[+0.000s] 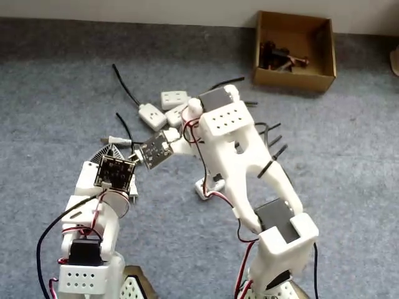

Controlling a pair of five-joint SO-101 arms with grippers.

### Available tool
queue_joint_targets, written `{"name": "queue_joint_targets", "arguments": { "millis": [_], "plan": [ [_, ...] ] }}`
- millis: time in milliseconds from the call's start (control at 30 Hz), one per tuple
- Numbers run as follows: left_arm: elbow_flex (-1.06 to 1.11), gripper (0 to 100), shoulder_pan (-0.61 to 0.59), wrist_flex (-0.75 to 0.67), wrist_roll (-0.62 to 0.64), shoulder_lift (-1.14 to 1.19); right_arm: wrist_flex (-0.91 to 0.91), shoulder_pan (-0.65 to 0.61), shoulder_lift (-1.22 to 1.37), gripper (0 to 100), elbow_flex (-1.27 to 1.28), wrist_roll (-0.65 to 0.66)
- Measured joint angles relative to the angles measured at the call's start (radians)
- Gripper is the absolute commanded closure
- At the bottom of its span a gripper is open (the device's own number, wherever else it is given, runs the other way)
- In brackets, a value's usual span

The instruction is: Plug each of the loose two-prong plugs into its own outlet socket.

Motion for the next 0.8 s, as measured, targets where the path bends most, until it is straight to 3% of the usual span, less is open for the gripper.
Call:
{"name": "queue_joint_targets", "arguments": {
  "millis": [600, 800],
  "plan": [
    [0.0, 99, 0.0, 0.0, 0.0, 0.0, -0.077, 0.02, 0.0, 99.2, 0.091, 0.0],
    [0.0, 99, 0.0, 0.0, 0.0, 0.0, -0.12, 0.026, 0.0, 99.2, 0.068, -0.176]
  ]
}}
